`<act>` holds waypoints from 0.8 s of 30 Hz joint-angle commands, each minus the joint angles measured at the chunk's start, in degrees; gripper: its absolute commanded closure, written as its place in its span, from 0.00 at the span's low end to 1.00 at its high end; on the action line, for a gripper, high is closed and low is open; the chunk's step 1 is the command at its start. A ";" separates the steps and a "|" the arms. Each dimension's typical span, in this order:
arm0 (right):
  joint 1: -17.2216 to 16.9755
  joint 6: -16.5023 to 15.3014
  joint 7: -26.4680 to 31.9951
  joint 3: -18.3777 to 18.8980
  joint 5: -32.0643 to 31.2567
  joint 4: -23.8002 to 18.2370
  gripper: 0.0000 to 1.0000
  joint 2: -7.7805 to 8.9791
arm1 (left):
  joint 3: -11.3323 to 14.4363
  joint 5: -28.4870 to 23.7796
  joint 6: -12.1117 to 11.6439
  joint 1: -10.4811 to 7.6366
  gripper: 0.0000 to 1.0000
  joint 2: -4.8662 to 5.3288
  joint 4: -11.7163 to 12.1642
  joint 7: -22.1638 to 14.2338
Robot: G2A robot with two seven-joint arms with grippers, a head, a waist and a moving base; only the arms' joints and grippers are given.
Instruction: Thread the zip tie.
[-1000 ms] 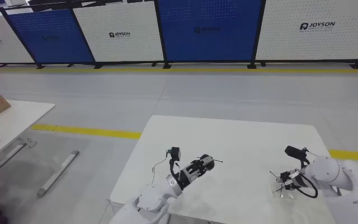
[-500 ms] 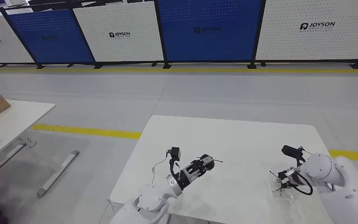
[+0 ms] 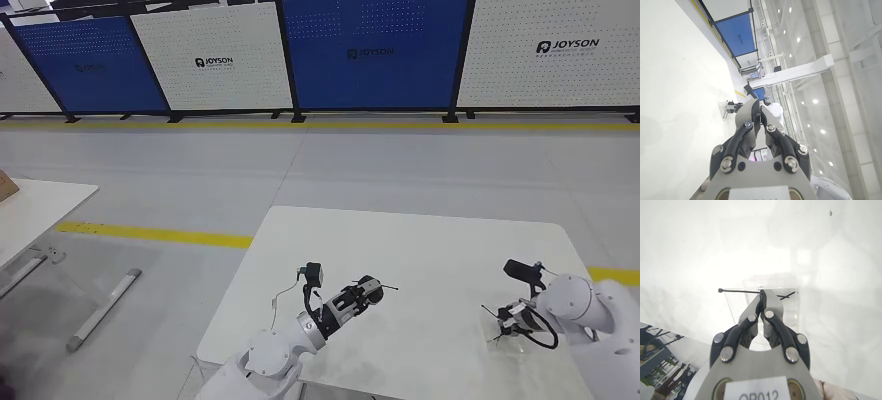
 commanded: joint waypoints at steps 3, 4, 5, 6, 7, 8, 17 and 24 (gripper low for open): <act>-2.56 0.00 0.00 2.46 -0.25 -3.30 1.00 0.39 | 0.00 0.00 0.00 0.00 1.00 0.00 0.00 0.00; -3.43 0.00 0.00 3.24 -0.21 -4.46 1.00 0.52 | 0.00 0.00 0.00 0.00 1.00 0.00 0.00 0.00; -4.38 0.00 0.00 4.20 -0.23 -5.67 1.00 0.68 | 0.00 0.00 0.00 0.00 1.00 0.00 0.00 0.00; -5.82 0.00 -0.23 5.83 -0.35 -7.28 1.00 0.90 | 0.00 0.00 0.00 0.00 1.00 0.00 0.00 0.00; -7.10 0.00 -0.54 7.12 -0.24 -8.67 1.00 1.05 | 0.00 0.00 0.00 0.00 1.00 0.00 0.00 0.00; -8.56 0.00 -1.25 8.65 0.14 -10.12 1.00 1.19 | 0.00 0.00 0.00 0.00 1.00 0.00 0.00 0.00; -21.20 -0.12 -11.31 21.17 7.48 -21.73 1.00 1.81 | 0.00 0.00 0.00 0.00 1.00 0.00 0.00 0.00; -21.20 -0.12 -11.31 21.17 7.48 -21.73 1.00 1.81 | 0.00 0.00 0.00 0.00 1.00 0.00 0.00 0.00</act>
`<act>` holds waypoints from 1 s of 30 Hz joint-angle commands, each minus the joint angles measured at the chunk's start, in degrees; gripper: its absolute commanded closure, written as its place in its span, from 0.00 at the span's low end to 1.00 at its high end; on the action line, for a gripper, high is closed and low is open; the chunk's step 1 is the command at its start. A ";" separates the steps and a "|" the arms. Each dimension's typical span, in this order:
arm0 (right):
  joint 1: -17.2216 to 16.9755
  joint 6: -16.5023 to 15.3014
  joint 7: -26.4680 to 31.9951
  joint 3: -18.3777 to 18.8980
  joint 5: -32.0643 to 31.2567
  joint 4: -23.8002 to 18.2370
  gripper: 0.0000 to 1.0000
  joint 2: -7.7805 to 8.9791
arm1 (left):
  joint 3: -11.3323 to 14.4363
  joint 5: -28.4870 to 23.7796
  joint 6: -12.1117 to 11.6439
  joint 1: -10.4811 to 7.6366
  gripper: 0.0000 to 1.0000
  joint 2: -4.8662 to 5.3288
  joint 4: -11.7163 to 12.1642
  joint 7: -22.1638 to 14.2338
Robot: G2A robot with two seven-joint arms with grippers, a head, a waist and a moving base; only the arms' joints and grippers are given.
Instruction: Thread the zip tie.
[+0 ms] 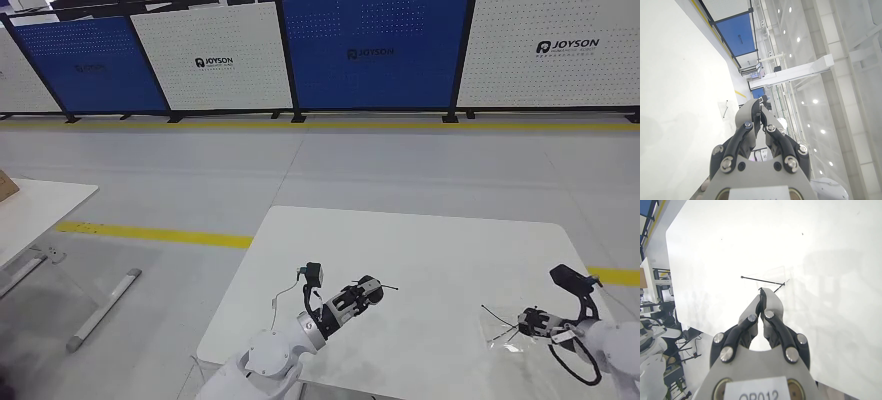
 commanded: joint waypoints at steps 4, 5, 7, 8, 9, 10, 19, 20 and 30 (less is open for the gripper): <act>-0.03 -0.08 -0.52 -0.04 -0.19 -0.10 1.00 -0.01 | 0.00 0.00 0.00 0.00 1.00 0.00 0.00 0.00; -0.27 -0.13 -2.62 -0.19 -0.86 -0.45 1.00 -0.06 | 0.00 0.00 0.00 0.00 1.00 0.00 0.00 0.00; -1.25 -0.13 -7.37 0.61 0.51 -2.21 1.00 -0.25 | 0.00 0.00 0.00 0.00 1.00 0.00 0.00 0.00; -1.93 -0.35 -9.94 1.53 1.76 -3.47 1.00 -0.35 | 0.00 0.00 0.00 0.00 1.00 0.00 0.00 0.00; -3.47 -1.08 -13.37 2.64 2.80 -5.27 1.00 -0.45 | 0.00 0.00 0.00 0.00 1.00 0.00 0.00 0.00; -4.82 -1.20 -16.44 3.51 3.25 -6.69 1.00 -0.54 | 0.00 0.00 0.00 0.00 1.00 0.00 0.00 0.00; -11.84 -6.13 -27.68 5.84 5.71 -12.05 1.00 -1.00 | 0.00 0.00 0.00 0.00 1.00 0.00 0.00 0.00; -11.84 -6.13 -27.68 5.84 5.71 -12.05 1.00 -1.00 | 0.00 0.00 0.00 0.00 1.00 0.00 0.00 0.00; -14.76 -21.20 -36.12 4.06 13.21 -9.63 1.00 -1.67 | 0.00 0.00 0.00 0.00 1.00 0.00 0.00 0.00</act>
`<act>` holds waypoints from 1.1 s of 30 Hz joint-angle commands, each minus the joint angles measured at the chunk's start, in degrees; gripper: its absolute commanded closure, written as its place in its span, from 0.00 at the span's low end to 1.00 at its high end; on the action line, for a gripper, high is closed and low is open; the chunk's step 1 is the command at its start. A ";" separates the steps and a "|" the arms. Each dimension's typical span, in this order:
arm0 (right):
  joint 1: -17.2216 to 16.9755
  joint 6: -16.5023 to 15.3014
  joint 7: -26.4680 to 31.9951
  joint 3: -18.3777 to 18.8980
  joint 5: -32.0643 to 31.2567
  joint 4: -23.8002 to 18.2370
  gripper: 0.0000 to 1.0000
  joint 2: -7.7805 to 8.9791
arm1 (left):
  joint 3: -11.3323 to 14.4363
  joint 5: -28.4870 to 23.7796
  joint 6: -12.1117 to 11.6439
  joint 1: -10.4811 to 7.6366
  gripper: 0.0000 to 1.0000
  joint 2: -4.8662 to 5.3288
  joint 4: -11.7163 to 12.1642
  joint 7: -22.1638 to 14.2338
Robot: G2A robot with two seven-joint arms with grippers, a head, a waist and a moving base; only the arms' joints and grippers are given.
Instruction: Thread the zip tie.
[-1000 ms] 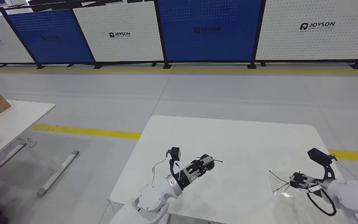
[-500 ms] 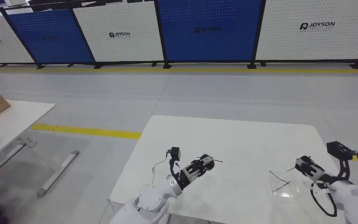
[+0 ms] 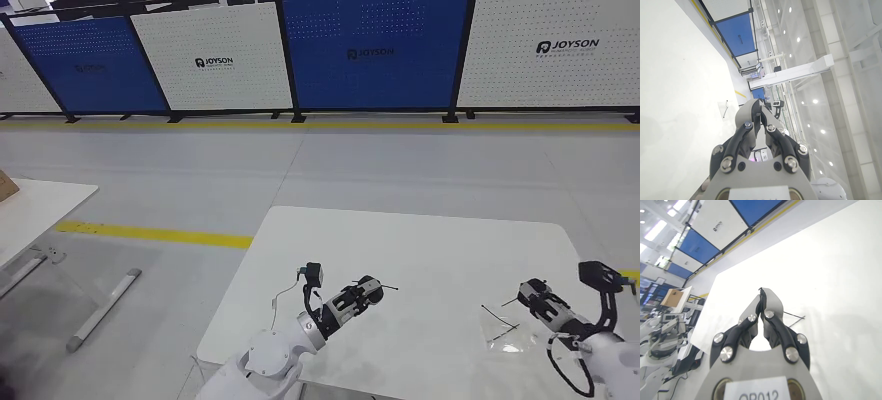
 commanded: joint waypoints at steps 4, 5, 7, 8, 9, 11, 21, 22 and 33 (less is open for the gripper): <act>-0.73 -10.65 -7.35 -3.45 2.88 2.69 1.00 -0.66 | 0.00 0.00 0.00 0.00 1.00 0.00 0.00 0.00; -0.72 -11.50 -8.35 -4.09 3.16 2.76 1.00 -0.78 | 0.00 0.00 0.00 0.00 1.00 0.00 0.00 0.00; -0.80 -12.49 -9.11 -4.56 3.56 2.89 1.00 -0.88 | 0.00 0.00 0.00 0.00 1.00 0.00 0.00 0.00; -0.80 -12.49 -9.11 -4.56 3.56 2.89 1.00 -0.88 | 0.00 0.00 0.00 0.00 1.00 0.00 0.00 0.00; -0.80 -12.49 -9.11 -4.56 3.56 2.89 1.00 -0.88 | 0.00 0.00 0.00 0.00 1.00 0.00 0.00 0.00; -0.80 -12.49 -9.11 -4.56 3.56 2.89 1.00 -0.88 | 0.00 0.00 0.00 0.00 1.00 0.00 0.00 0.00; -0.80 -12.49 -9.11 -4.56 3.56 2.89 1.00 -0.88 | 0.00 0.00 0.00 0.00 1.00 0.00 0.00 0.00; -0.80 -12.49 -9.11 -4.56 3.56 2.89 1.00 -0.88 | 0.00 0.00 0.00 0.00 1.00 0.00 0.00 0.00; -0.82 -14.82 -19.95 -7.55 9.67 5.26 1.00 -2.22 | 2.36 4.28 2.51 -1.69 1.00 -0.39 0.08 2.54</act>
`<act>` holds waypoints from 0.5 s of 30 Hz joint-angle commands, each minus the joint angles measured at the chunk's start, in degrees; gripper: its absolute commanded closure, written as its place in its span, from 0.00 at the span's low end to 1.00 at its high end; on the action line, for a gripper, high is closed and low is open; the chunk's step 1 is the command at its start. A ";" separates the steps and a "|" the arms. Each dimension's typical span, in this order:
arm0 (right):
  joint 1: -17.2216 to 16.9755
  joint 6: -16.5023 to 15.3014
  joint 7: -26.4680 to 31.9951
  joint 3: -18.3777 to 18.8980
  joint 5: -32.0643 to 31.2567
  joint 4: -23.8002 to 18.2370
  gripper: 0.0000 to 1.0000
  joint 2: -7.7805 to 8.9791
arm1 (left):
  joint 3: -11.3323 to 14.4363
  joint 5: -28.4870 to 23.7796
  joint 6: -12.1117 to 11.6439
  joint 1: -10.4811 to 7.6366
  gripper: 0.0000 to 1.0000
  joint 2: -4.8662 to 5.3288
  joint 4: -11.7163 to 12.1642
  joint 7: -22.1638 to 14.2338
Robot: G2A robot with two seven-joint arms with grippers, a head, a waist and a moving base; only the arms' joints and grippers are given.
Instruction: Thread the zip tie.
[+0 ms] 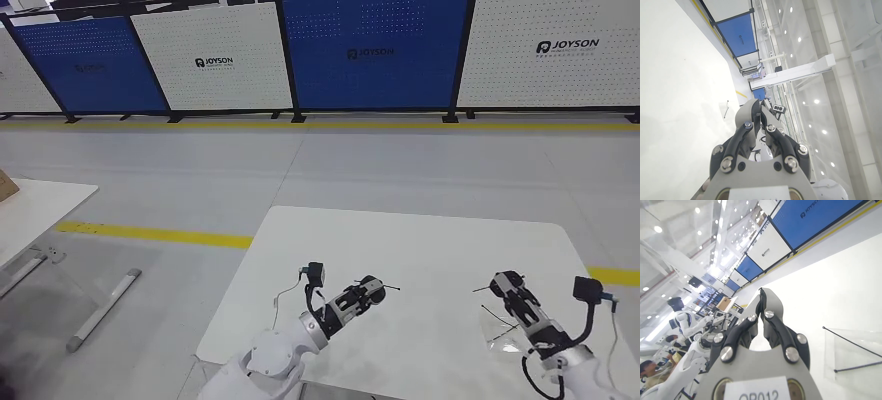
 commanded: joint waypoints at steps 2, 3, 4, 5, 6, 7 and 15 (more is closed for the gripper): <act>0.97 0.96 -0.80 -1.44 -0.55 0.46 1.00 -0.29 | 2.43 4.48 1.90 -1.57 1.00 -0.36 0.58 1.70; 1.34 1.67 -0.93 -1.76 -0.99 0.52 1.00 -0.36 | 3.16 5.54 2.48 -2.10 1.00 -0.50 0.91 2.25; 1.62 2.38 -0.59 -2.12 -1.30 0.59 1.00 -0.42 | 4.04 7.76 3.50 -3.05 1.00 -0.62 1.56 2.51; 1.62 2.38 -0.59 -2.12 -1.30 0.59 1.00 -0.42 | 4.53 9.11 4.05 -3.66 1.00 -0.71 1.96 2.97; 1.62 2.38 -0.59 -2.12 -1.30 0.59 1.00 -0.42 | 4.90 9.59 4.63 -4.10 1.00 -0.82 2.29 3.38; 1.62 2.38 -0.59 -2.12 -1.30 0.59 1.00 -0.42 | 4.98 9.64 4.79 -4.25 1.00 -0.85 2.36 3.45; 1.62 2.38 -0.59 -2.12 -1.30 0.59 1.00 -0.42 | 4.98 9.64 4.79 -4.25 1.00 -0.85 2.36 3.45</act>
